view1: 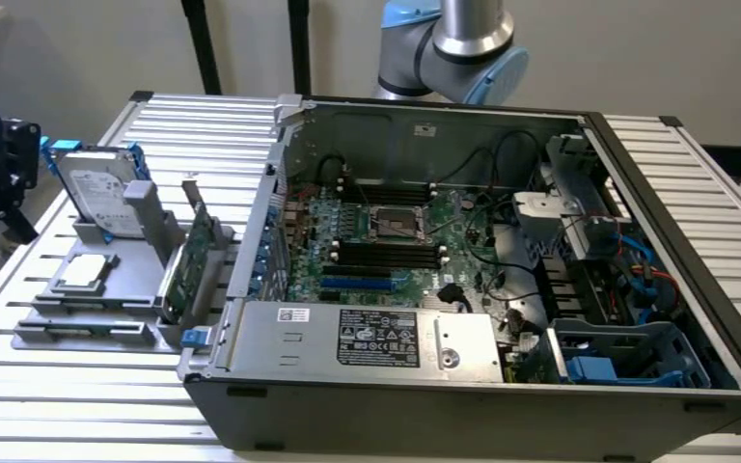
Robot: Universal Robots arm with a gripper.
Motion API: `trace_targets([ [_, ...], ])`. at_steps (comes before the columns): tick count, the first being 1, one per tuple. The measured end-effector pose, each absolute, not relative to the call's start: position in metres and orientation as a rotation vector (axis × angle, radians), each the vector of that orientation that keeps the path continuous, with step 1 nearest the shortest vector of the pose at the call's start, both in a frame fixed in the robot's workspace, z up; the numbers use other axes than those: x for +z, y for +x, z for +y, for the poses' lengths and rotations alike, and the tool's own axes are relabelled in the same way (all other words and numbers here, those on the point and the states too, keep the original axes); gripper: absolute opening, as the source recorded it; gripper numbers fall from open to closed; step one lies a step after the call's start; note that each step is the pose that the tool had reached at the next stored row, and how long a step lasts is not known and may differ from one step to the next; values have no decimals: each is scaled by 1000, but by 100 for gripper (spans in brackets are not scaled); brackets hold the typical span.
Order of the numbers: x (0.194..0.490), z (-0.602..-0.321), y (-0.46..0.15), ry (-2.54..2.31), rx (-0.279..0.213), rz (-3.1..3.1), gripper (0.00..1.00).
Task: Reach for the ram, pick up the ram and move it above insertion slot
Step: 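Pick up the ram and move it above insertion slot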
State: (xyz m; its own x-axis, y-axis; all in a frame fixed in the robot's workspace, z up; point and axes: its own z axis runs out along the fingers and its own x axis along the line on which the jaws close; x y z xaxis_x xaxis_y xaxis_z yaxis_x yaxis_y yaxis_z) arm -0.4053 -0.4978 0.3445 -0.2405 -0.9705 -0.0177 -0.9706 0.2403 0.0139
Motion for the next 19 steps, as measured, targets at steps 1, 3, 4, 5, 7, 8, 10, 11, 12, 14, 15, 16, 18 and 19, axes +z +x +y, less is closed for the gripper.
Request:
trace_targets([
  [1, 345, -498, -405, -1954, 33, 2452, 11],
  [3, 345, -498, -405, -1998, 32, 2416, 11],
  [4, 344, -498, -405, -2019, 31, 2397, 11],
  [5, 344, -498, -405, -2040, 30, 2378, 11],
  [7, 344, -498, -405, -2084, 28, 2338, 11],
  [8, 344, -498, -405, -2104, 27, 2319, 11],
  [10, 344, -498, -405, -2144, 24, 2280, 11],
  [11, 344, -498, -405, -2164, 23, 2260, 11],
  [12, 344, -498, -405, -2183, 21, 2239, 11],
  [14, 344, -498, -405, -2222, 18, 2198, 11],
  [15, 344, -498, -405, -2234, 17, 2185, 11],
  [16, 344, -498, -405, -2236, 17, 2182, 11],
  [18, 344, -498, -405, -2237, 17, 2182, 11],
  [19, 344, -498, -405, -2237, 17, 2182, 11],
])
